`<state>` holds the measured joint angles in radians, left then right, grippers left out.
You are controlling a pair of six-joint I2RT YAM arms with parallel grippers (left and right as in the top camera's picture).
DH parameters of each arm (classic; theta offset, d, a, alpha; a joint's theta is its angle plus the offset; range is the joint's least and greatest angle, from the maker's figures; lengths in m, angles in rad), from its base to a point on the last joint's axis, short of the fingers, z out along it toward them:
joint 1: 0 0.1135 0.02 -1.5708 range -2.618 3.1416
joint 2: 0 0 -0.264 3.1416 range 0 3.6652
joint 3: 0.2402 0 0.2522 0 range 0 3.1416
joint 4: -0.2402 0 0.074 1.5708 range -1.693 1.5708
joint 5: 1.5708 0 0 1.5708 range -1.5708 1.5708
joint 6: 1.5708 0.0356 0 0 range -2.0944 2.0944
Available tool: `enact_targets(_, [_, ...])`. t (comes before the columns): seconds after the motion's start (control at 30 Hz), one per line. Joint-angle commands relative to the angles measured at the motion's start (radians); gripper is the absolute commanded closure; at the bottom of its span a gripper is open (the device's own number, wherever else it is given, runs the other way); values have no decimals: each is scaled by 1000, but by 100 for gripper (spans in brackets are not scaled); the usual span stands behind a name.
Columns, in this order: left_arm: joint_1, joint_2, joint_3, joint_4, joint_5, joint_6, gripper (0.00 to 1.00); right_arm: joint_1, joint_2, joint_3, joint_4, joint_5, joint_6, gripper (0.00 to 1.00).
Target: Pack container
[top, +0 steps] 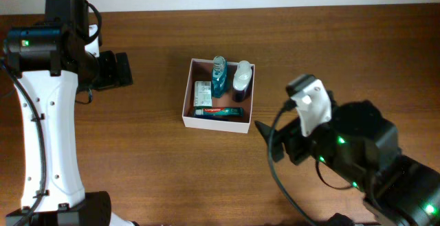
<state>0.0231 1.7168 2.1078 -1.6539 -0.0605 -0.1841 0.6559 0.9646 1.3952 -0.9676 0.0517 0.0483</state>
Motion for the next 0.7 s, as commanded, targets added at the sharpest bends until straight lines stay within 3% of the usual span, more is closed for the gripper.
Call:
enact_targets(0.0, [2,0,14,-1,-8,-2,1,-2,-52,9,-24,130,34,1])
enact_targets(0.2, [2,0,14,-1,-8,-2,0,-5,-98,8,-80,346,35,1])
enact_targets(0.37, [2,0,14,-1,-8,-2,1,-156,-150,-66,-46,271,35,1])
enact_targets(0.67, [2,0,14,-1,-8,-2,1,-528,-484,-629,263,-66,35,1])
